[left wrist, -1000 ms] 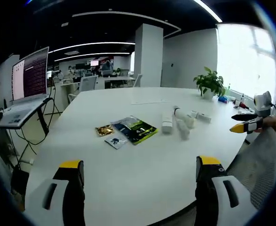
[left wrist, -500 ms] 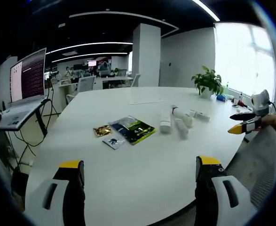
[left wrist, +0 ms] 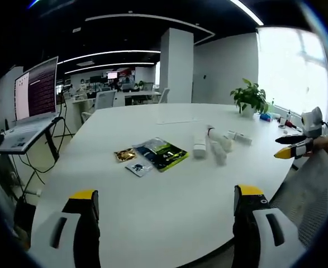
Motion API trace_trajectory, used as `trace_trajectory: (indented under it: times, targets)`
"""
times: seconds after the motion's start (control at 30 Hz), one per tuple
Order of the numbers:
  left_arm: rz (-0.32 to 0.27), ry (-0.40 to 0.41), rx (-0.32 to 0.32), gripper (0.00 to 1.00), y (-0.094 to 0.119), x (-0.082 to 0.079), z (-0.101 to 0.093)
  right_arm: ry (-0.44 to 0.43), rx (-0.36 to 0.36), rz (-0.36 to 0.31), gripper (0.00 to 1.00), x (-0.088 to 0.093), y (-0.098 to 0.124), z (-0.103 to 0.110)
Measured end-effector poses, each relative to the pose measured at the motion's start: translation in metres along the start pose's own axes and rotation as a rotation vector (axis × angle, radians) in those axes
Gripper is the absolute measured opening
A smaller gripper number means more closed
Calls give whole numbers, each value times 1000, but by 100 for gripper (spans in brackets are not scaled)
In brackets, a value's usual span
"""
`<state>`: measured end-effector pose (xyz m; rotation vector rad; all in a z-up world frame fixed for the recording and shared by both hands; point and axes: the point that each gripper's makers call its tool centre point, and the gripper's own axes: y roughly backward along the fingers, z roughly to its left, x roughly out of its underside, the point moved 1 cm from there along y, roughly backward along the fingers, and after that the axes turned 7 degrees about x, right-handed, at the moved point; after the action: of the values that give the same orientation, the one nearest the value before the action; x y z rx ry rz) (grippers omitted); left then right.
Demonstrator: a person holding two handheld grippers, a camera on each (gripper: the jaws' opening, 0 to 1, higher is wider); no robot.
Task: Arrange the skincare products in the storage area until every visible bottle or jar stands upright without overlapping.
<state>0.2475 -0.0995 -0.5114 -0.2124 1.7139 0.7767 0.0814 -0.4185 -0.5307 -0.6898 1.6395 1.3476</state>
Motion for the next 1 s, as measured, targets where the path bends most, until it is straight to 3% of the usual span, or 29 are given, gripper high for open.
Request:
trace_trajectory:
  times: [0.4,0.67,0.73,1.0]
  targets:
    - [16,-9,2,93,1,2,2,54,-31,16,98,-8,2,3]
    - [20,-13,9,92,1,2,-1,62,-33,-27,96,-44,2,2]
    - [21,-15,9,92,1,2,0,53,-42,4,96,-43,1,4]
    - [19,-16,4,91,1,2,1,48,-74,8,92,-52,-5,14]
